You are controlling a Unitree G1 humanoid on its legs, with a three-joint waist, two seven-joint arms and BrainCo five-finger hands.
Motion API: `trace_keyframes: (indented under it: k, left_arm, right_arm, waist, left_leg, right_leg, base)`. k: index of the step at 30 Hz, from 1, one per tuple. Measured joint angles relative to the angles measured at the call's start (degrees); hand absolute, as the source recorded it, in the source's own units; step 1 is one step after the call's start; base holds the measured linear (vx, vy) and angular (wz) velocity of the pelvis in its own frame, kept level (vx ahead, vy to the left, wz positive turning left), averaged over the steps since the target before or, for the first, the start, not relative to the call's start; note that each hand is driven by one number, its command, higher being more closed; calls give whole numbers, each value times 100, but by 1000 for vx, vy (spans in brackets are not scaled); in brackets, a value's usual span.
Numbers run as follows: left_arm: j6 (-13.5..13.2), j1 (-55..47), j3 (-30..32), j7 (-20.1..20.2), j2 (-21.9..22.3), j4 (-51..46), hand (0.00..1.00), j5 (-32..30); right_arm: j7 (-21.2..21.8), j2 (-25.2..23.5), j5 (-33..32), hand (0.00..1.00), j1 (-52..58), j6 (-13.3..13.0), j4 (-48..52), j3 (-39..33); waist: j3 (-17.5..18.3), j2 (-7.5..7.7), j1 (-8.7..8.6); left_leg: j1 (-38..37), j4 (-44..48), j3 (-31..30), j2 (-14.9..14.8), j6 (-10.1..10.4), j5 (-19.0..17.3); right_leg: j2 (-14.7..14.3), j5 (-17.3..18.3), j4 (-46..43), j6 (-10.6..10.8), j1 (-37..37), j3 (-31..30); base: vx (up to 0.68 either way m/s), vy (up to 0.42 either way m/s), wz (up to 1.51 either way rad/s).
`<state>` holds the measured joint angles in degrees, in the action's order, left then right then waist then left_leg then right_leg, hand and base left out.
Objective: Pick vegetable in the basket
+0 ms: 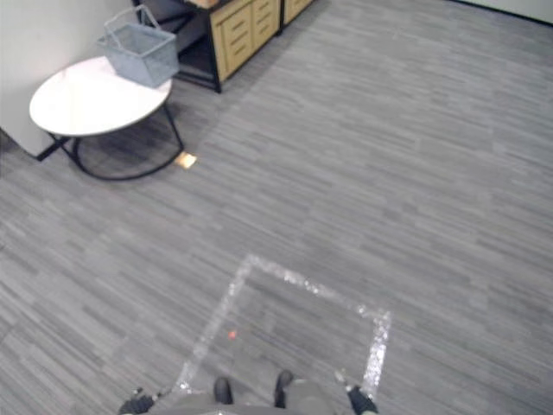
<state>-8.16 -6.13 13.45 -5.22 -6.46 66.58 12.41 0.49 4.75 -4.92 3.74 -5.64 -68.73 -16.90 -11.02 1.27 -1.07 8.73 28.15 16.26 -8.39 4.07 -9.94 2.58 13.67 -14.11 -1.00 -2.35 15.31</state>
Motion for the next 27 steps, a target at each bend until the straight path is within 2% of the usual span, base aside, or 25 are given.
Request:
trace_keyframes:
  k: [1, 2, 4, 6, 7, 8, 9, 11, 13, 14, 15, 16, 17, 18, 19, 20, 21, 22, 23, 24, 26, 27]
  left_arm:
    - [9, -15, 124, -2, 81, -87, 0, 2]
    - [20, -74, 205, 3, 170, -114, 0, 25]
    - [26, -118, 252, 9, 251, -166, 0, 92]
    - [56, -118, 227, 44, 247, -151, 0, 115]
    - [74, -109, 208, 58, 237, -151, 0, 168]
    - [76, -123, 210, 49, 238, -123, 0, 227]
    - [79, -145, 211, 44, 240, -94, 0, 229]
    - [81, -208, 212, 22, 270, -87, 0, 225]
    - [84, -222, 174, 10, 296, -89, 0, 223]
    - [87, -197, 139, 10, 284, -83, 0, 223]
    - [68, -166, -29, 11, 180, -104, 0, 219]
    - [52, -105, -91, 11, 78, -113, 0, 209]
    - [58, -76, -106, 8, 58, -98, 0, 207]
    - [87, -67, -131, 8, -6, -85, 0, 205]
    - [99, -69, -137, 0, -18, -77, 0, 199]
    - [118, -81, -191, -12, -35, -88, 0, 77]
    - [121, -80, -247, -12, -57, -100, 0, 3]
    - [125, -47, -365, -9, -111, -140, 0, -68]
    - [126, -18, -453, -17, -155, -170, 0, -156]
    - [126, 34, -487, -18, -172, -178, 0, -169]
    - [119, 296, -640, -96, -208, -331, 0, -189]
    - [116, 382, -639, -118, -186, -381, 0, -189]
  right_arm:
    - [2, 50, 13, 0, 3, 2, 41, 59]
    - [0, 128, 45, 0, 35, 14, 39, 228]
    - [-12, 181, 45, 0, 14, 20, 57, 402]
    - [-40, 226, 39, 0, -169, 17, 56, 417]
    - [-61, 229, 35, 0, -345, 13, 61, 508]
    - [-81, 216, 30, 0, -517, 3, 102, 657]
    - [-87, 211, 30, 0, -581, -10, 114, 724]
    - [-125, 201, 46, 0, -801, -65, 268, 1131]
    - [-129, 209, 59, 0, -816, -130, 306, 1225]
    - [-134, 220, 59, 0, -830, -139, 303, 1250]
    - [-137, 143, 60, 0, -901, -140, 279, 1292]
    - [-108, 51, 75, 0, -930, -154, 289, 1329]
    - [-100, 47, 149, 0, -925, -187, 293, 1330]
    - [-81, 57, 284, 0, -860, -209, 255, 1281]
    - [-74, 71, 316, 0, -805, -208, 249, 1267]
    - [-72, 98, 456, 0, -644, -204, 247, 1229]
    - [-66, 99, 492, 0, -553, -207, 256, 1199]
    - [-10, 73, 444, 0, -401, -231, 281, 1078]
    - [-19, 100, 421, 0, -401, -245, 315, 821]
    - [-22, 136, 435, 0, -396, -245, 310, 791]
    - [-45, 148, 493, 0, -190, -211, 274, 479]
    - [-46, 118, 493, 0, -120, -203, 260, 366]
  waist:
    - [-98, -51, 8]
    - [-160, -121, 31]
    - [-160, -128, 156]
    - [-166, -135, 274]
    - [-196, -108, 322]
    - [-234, -101, 328]
    - [-247, -101, 329]
    - [-245, -130, 436]
    - [-222, -169, 558]
    - [-219, -173, 595]
    - [-218, -29, 625]
    - [-155, 135, 617]
    - [-147, 164, 617]
    - [-154, 248, 583]
    - [-155, 263, 577]
    - [-155, 261, 563]
    - [-156, 261, 538]
    - [-152, 275, 407]
    - [-152, 283, 249]
    - [-154, 280, 201]
    - [-211, 192, 108]
    - [-215, 186, 101]
  left_leg:
    - [558, 1289, -149, -264, -143, 67]
    - [909, 2162, -346, -356, -106, 40]
    - [1223, 2382, -460, -307, -34, 4]
    - [1540, 1756, -427, -267, -14, 24]
    - [1625, 971, -399, -202, -25, 96]
    - [1628, 81, -384, -149, -14, 337]
    - [1609, -382, -407, -113, 4, 508]
    - [1560, -2163, -459, -96, 78, 1212]
    - [1591, -2411, -446, -128, 80, 1254]
    - [1617, -2267, -433, -109, 67, 1687]
    - [1645, -2057, -396, 94, -134, 2063]
    - [1693, -1891, -320, 326, -348, 1812]
    - [1677, -1800, -277, 395, -447, 1729]
    - [1422, -1605, -193, 611, -647, 1368]
    - [1257, -1570, -179, 693, -696, 1202]
    - [834, -1612, -159, 807, -788, 904]
    - [635, -1628, -175, 857, -819, 769]
    - [218, -1675, -276, 993, -880, 544]
    - [-268, -1886, -370, 1113, -917, 432]
    - [-530, -2009, -411, 1160, -921, 394]
    - [-1425, -2405, -606, 1185, -940, 219]
    - [-1592, -2463, -641, 1168, -956, 170]
  right_leg:
    - [-72, 76, 20, -35, 226, 104]
    - [-90, 184, 19, -27, 478, 184]
    - [-45, 246, 111, 117, 728, 177]
    - [-16, 210, 345, 183, 849, 176]
    - [32, 182, 488, 213, 894, 126]
    - [94, 187, 629, 288, 1007, 112]
    - [134, 194, 682, 355, 1073, 102]
    - [316, 298, 993, 740, 1437, -17]
    - [423, 349, 1179, 1006, 1706, -114]
    - [523, 369, 1207, 1069, 1813, -180]
    - [775, 266, 1072, 1209, 1834, -227]
    - [1047, -26, 620, 1173, 1545, -392]
    - [1155, -203, 313, 1166, 1409, -534]
    - [1397, -802, -641, 1167, 1151, -802]
    - [1490, -1180, -1102, 1077, 1015, -854]
    - [1675, -2255, -2061, 906, 672, -918]
    - [1762, -2456, -2670, 930, 460, -951]
    - [1845, -2272, -3955, 785, -57, -963]
    - [1855, -1872, -4798, 671, -465, -954]
    - [1818, -1654, -5038, 618, -642, -898]
    - [1608, -742, -5037, 365, -1218, -367]
    - [1557, -612, -4847, 327, -1373, -208]
  base:
    - [132, -49, 42]
    - [164, -50, 37]
    - [198, 16, 14]
    - [268, 64, -6]
    - [350, 120, -18]
    - [378, 135, -16]
    - [420, 173, -10]
    - [595, 315, -27]
    - [572, 362, -35]
    - [605, 390, -20]
    - [616, 397, 3]
    - [620, 387, 10]
    - [767, 438, 19]
    - [515, 270, 12]
    - [788, 383, 9]
    - [517, 237, 4]
    - [755, 331, 20]
    - [614, 234, 32]
    - [615, 210, 37]
    - [622, 169, 33]
    - [565, 94, 37]
    - [516, 9, 44]
